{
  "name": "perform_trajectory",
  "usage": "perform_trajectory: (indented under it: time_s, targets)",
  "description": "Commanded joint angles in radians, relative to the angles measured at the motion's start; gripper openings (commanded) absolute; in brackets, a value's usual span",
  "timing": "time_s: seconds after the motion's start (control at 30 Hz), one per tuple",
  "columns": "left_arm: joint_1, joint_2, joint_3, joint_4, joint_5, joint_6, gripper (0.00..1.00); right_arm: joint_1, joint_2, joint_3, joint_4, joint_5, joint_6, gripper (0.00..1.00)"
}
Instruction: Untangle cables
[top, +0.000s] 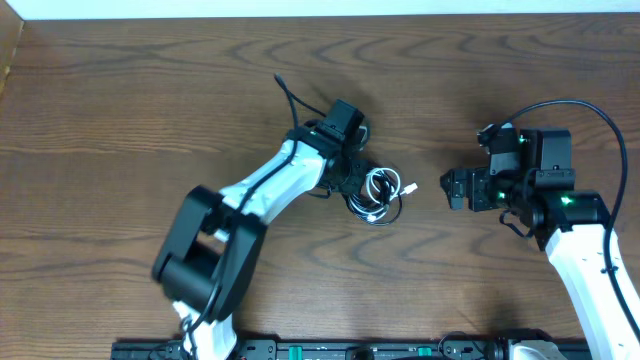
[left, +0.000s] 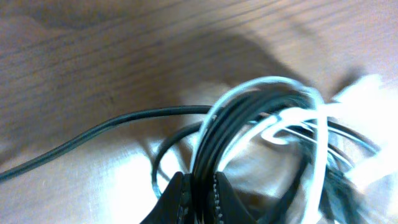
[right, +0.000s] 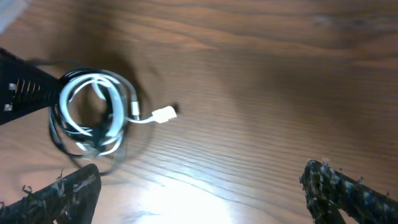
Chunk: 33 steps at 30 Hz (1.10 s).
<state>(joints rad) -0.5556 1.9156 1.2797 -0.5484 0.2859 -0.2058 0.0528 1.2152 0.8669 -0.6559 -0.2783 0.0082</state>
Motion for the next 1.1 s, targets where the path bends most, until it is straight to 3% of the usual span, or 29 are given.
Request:
perform_trajectory:
  time_s: [0.0,0.23,0.4,0.57,0.87,0.97,1.07]
  targets:
    - [-0.004,-0.111,0.0,-0.023,0.047,0.006,0.07,0.001,0.039,0.019,0.013,-0.131,0.006,0.99]
    - [-0.004,-0.18,0.0,-0.049,0.17,0.006,0.07,0.007,0.141,0.019,0.039,-0.235,0.007,0.99]
    - [-0.006,-0.178,0.0,-0.082,0.178,0.006,0.08,0.053,0.233,0.019,0.1,-0.252,0.051,0.98]
    - [-0.006,-0.178,0.0,-0.109,0.179,0.005,0.08,0.105,0.323,0.019,0.188,-0.252,0.08,0.78]
    - [-0.007,-0.178,0.0,-0.11,0.179,0.005,0.08,0.201,0.441,0.019,0.263,-0.252,0.145,0.7]
    - [-0.007,-0.178,0.0,-0.11,0.179,0.005,0.08,0.218,0.444,0.019,0.264,-0.252,0.145,0.61]
    - [-0.007,-0.178,0.0,-0.11,0.178,0.005,0.07,0.23,0.444,0.019,0.263,-0.253,0.145,0.58]
